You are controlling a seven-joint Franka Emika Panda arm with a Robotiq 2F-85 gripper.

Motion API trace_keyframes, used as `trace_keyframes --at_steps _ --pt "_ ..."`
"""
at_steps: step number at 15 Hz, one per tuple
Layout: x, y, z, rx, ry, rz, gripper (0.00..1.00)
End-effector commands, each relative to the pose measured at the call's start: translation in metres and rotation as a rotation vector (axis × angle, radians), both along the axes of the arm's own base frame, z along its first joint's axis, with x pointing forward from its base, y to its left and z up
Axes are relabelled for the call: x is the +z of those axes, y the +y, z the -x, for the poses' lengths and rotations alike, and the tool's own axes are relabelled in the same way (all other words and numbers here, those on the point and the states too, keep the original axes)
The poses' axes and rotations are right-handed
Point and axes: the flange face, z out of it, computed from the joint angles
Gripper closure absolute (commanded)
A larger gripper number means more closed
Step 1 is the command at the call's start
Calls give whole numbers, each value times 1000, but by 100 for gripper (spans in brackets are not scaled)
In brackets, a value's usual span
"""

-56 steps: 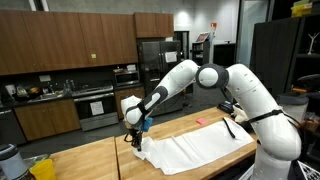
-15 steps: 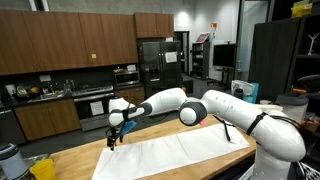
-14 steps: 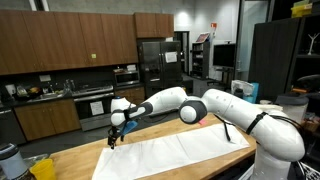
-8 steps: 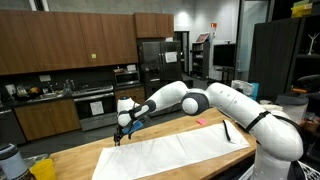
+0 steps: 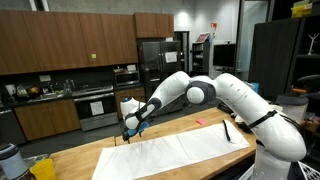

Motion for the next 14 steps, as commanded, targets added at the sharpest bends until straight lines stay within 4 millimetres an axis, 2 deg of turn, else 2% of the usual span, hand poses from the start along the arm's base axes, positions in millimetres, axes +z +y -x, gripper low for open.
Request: trace_keyframes --at_steps 1,3,6,8,9,11,14 --pt "1 -1 6 -8 -2 15 0" --pt "4 -4 15 -13 1 22 0" --pt "6 -7 16 -16 2 25 0" --pt "-2 5 18 111 72 105 0" --pt "-6 5 20 145 97 140 0" --pt "-10 -2 22 170 154 223 0" --pt "-2 -23 35 55 218 376 0"
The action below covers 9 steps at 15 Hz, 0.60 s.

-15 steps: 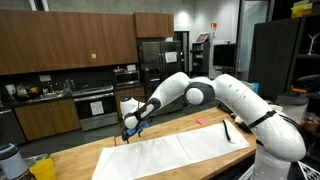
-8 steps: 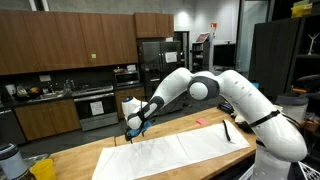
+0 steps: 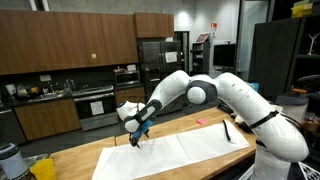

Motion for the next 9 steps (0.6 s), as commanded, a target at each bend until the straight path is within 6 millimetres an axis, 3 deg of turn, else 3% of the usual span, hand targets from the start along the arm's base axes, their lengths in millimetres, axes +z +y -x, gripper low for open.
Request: trace_keyframes --at_steps 1,6,9 --pt "20 -22 9 -103 27 159 0" --pt "44 -24 38 -171 -53 192 0" --pt "38 -26 66 -188 -136 195 0"
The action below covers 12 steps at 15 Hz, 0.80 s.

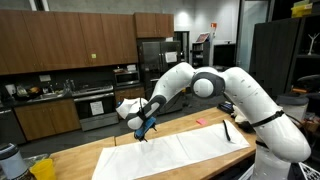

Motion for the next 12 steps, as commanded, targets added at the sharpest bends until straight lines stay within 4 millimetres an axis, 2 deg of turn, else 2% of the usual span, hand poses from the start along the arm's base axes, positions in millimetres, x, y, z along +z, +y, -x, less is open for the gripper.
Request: trace_keyframes --at_steps 1,3,6,9,10,11,12 --pt "-1 -7 44 -28 -104 -3 0" --pt "-11 -11 64 -77 -165 -42 0" --pt "-30 -26 97 -166 -245 -77 0" --pt "-47 -55 133 -320 -308 -100 0" --pt "-55 -31 105 -242 -266 -77 0" --pt "-60 -35 114 -250 -263 -72 0" --pt "-60 -34 114 -249 -261 -73 0"
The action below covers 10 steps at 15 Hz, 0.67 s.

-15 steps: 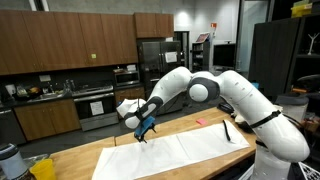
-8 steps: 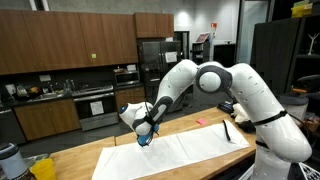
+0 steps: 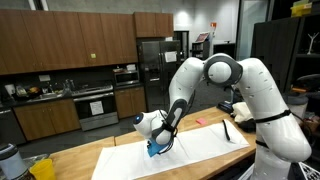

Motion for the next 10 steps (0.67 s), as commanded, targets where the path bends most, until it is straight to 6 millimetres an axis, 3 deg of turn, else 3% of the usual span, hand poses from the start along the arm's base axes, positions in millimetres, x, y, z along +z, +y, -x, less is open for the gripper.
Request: trace_keyframes --at_steps 1,6,8,10 --pt "2 2 -2 0 -2 -4 0" --pt "4 6 -7 1 -8 -8 0" --pt "4 22 -13 27 19 -35 0" --pt "11 37 -30 -64 -11 -185 0"
